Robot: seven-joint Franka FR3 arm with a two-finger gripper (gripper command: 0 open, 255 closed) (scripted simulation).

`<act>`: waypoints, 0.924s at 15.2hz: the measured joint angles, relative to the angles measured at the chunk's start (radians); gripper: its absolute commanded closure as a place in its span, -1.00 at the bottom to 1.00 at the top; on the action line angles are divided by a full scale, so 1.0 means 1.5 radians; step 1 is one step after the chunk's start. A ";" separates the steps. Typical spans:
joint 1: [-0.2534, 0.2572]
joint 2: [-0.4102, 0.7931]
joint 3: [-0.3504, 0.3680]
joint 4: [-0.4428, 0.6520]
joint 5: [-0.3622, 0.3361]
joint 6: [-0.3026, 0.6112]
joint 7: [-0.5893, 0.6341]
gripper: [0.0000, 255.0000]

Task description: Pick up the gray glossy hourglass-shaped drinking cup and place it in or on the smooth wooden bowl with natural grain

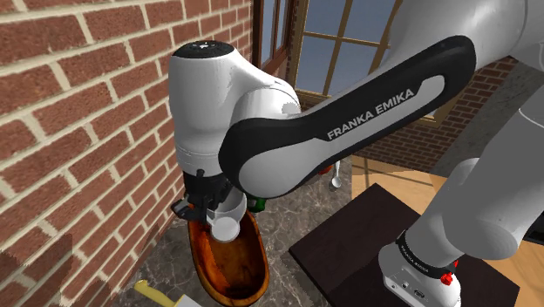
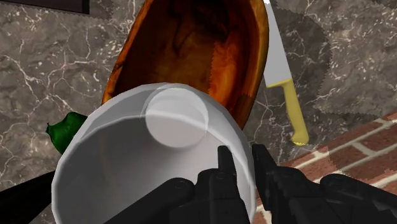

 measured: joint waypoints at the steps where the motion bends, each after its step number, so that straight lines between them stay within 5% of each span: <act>1: 0.000 0.002 0.000 0.000 -0.001 0.001 0.001 1.00; 5: 0.000 0.003 0.000 0.000 -0.003 0.003 0.001 1.00; 6: 0.000 0.003 0.000 0.000 -0.003 0.003 0.001 -1.00; 14: -0.002 -0.012 -0.002 0.012 0.009 -0.021 -0.009 -1.00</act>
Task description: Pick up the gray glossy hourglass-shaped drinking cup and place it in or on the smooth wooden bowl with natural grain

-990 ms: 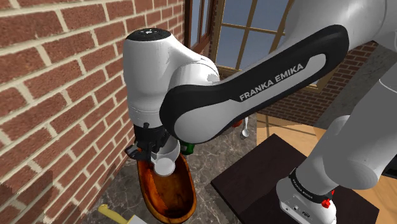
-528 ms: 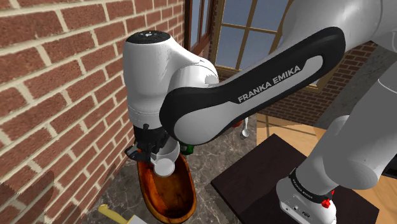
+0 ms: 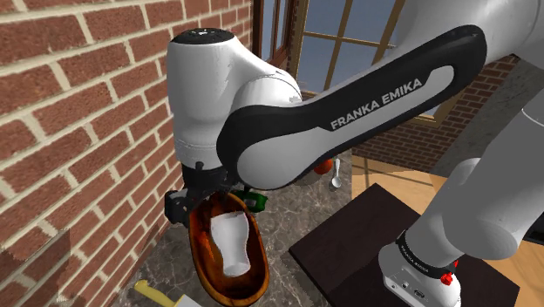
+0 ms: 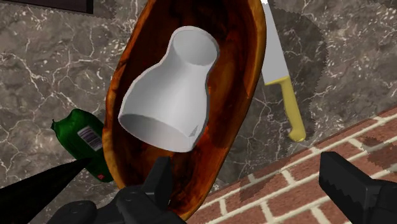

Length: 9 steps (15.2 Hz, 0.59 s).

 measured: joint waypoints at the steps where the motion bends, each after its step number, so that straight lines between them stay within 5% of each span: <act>1: -0.002 -0.014 -0.001 0.012 0.011 -0.023 -0.008 -1.00; 9: -0.002 -0.037 -0.003 0.027 0.028 -0.057 -0.018 -1.00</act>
